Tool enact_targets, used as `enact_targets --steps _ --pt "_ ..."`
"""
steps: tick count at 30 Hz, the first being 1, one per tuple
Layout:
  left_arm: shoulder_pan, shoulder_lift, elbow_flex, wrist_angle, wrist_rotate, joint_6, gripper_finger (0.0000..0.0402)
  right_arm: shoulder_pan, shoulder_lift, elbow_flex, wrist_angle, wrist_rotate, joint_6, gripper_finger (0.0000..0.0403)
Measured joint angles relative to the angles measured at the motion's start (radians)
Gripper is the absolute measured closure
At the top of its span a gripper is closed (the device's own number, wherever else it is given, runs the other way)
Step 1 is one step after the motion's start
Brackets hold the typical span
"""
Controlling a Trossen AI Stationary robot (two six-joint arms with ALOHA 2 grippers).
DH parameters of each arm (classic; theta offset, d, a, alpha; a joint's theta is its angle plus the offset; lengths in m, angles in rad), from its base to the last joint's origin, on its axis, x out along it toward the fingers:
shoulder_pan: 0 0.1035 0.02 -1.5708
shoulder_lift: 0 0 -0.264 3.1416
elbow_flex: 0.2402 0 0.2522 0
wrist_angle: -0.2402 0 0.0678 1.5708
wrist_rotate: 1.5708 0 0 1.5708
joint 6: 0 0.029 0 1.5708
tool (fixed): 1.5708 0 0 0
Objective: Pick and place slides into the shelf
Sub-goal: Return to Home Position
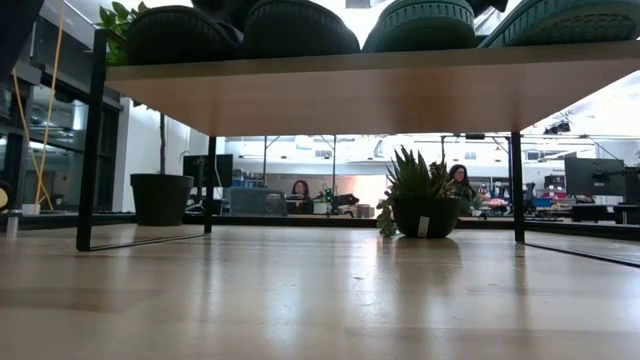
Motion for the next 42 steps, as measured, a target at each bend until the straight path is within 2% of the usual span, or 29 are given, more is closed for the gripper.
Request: enact_targets --steps 9,16,20,22,27,30,32,39,42 --pt "0.040 0.000 0.109 0.020 -0.092 0.008 0.0291 0.000 0.000 0.000 0.000 0.000 0.008 0.0249" --pt "0.080 0.000 0.244 0.016 -0.348 -0.017 0.0291 0.000 0.000 0.000 0.000 0.000 0.011 0.0249" --pt "0.077 0.000 0.353 0.012 -0.489 0.070 0.0291 -0.016 0.000 0.000 0.000 -0.004 -0.028 0.0249" --pt "0.077 -0.001 0.413 0.028 -0.550 0.098 0.0291 -0.052 -0.006 0.000 0.000 -0.033 -0.015 0.0249" --pt "0.079 -0.003 0.599 0.032 -0.652 0.104 0.0291 -0.141 -0.067 0.000 0.000 -0.204 0.066 0.0253" --pt "0.078 -0.010 0.717 -0.005 -0.734 0.121 0.0291 -0.196 -0.133 0.000 0.000 -0.253 0.087 0.0269" --pt "0.081 -0.073 0.677 0.045 -0.780 0.117 0.0291 -0.235 -0.190 0.000 0.001 -0.270 0.099 0.0285" --pt "0.124 -0.234 0.635 0.153 -0.795 0.007 0.0293 -0.294 -0.378 0.000 0.004 -0.285 0.139 0.0363" --pt "0.123 -0.273 0.635 0.215 -0.793 -0.030 0.0315 -0.293 -0.425 0.000 0.003 -0.291 0.146 0.0396"
